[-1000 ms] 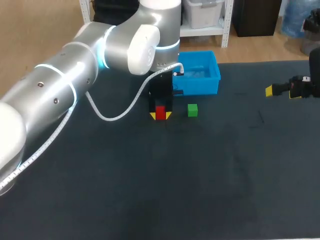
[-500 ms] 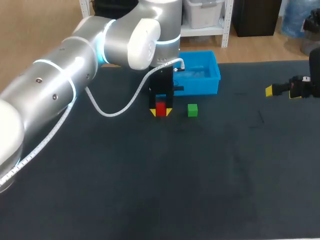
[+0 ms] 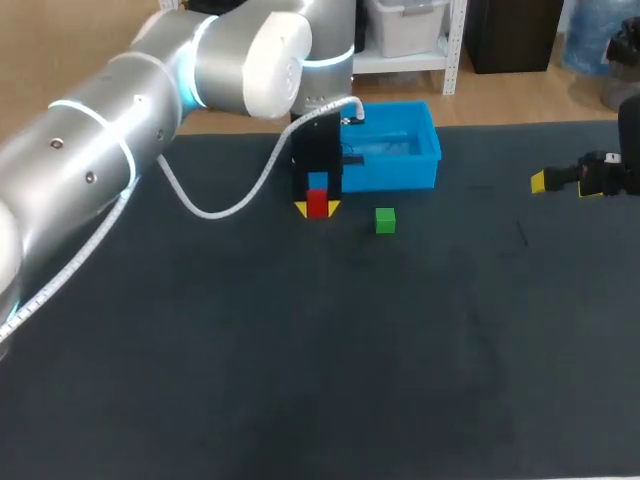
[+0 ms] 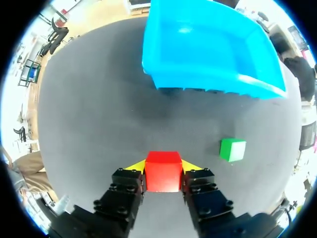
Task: Use the left arm to pick the red cube and place it into the blue plastic box first, then use the right arm to grasp the green cube and put it into the same blue plastic box after the first action is fully finished.
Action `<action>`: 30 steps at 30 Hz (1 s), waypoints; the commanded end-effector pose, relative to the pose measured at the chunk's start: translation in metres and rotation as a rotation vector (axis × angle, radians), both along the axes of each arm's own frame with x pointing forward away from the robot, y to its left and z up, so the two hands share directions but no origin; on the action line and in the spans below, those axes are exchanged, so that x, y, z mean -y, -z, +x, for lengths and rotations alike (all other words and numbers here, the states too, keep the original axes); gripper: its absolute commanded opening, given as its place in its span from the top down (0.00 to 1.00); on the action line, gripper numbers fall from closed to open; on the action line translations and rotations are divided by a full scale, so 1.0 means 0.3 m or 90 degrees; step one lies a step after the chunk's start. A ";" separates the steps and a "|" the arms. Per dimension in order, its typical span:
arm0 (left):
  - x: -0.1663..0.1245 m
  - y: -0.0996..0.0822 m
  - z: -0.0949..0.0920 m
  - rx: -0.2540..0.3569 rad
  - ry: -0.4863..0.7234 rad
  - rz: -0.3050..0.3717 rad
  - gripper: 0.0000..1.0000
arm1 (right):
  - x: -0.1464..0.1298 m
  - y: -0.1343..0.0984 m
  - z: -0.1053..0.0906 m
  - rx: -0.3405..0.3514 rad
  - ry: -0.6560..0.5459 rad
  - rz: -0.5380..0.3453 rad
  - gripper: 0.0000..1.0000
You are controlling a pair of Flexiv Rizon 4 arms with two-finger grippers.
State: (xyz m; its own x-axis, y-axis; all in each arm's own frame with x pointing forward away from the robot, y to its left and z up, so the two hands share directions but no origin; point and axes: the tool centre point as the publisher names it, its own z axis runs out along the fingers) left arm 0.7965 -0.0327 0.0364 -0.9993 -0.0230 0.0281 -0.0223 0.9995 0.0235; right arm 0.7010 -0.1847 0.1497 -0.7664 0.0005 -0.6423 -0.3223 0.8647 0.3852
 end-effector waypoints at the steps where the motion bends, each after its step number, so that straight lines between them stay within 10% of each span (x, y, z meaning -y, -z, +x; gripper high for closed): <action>1: -0.024 -0.031 -0.026 0.012 0.008 -0.006 1.00 | 0.000 0.000 -0.001 0.000 0.000 -0.001 0.00; 30: -0.146 -0.268 -0.047 0.094 0.096 -0.074 1.00 | 0.000 0.000 -0.001 0.000 0.000 -0.001 0.00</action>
